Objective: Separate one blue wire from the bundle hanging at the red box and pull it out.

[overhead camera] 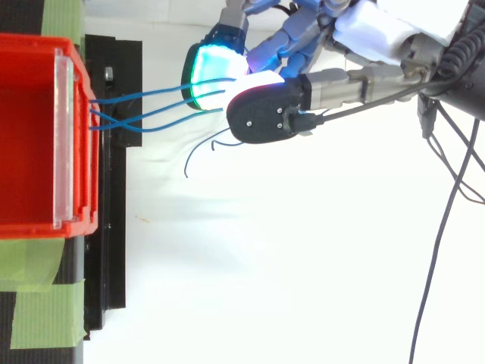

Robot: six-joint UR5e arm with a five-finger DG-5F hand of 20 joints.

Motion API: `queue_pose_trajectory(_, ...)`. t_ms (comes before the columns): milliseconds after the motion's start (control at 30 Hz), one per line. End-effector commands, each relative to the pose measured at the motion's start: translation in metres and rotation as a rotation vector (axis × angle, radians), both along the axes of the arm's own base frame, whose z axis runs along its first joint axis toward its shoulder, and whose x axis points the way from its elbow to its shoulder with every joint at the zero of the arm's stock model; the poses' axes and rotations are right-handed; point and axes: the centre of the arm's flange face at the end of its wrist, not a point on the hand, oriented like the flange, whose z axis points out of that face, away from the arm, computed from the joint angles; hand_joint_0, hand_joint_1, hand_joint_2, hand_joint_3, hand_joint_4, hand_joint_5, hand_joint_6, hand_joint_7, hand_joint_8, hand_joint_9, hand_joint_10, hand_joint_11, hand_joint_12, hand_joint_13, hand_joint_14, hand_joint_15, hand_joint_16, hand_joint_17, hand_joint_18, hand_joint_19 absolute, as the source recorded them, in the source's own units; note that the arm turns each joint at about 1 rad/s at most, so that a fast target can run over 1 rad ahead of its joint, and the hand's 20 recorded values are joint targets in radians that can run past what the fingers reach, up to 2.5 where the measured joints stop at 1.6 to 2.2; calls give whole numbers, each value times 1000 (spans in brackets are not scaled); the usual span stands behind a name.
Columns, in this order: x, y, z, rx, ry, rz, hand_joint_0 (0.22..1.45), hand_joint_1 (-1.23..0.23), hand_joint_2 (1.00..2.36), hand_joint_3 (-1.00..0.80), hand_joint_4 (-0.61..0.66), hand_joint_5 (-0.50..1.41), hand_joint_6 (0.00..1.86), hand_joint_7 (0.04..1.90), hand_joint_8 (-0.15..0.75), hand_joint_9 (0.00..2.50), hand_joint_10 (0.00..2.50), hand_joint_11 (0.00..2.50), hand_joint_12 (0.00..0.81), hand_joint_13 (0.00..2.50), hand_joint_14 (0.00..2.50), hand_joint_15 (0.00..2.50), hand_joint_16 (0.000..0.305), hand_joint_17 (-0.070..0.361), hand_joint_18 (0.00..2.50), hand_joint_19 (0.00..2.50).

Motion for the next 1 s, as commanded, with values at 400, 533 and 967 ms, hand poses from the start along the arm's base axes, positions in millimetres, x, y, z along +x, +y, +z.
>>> queue_pose_trajectory(400, 0, 0, 0, 0, -1, 0, 587, -758, 1004, -446, 216, -212, 899, 914, 371, 1097, 13, 1242, 388, 1482, 8, 1452, 56, 125, 821, 634)
queue_pose_trajectory(533, 0, 0, -1, 0, 3, 0, 598, -715, 1008, -418, 213, -207, 897, 922, 370, 1118, 13, 1261, 379, 1483, 9, 1457, 55, 123, 823, 644)
queue_pose_trajectory(967, 0, 0, -1, 0, 4, 0, 632, -767, 1017, -288, 144, -204, 906, 933, 368, 1135, 12, 1265, 379, 1482, 9, 1454, 54, 122, 831, 636)
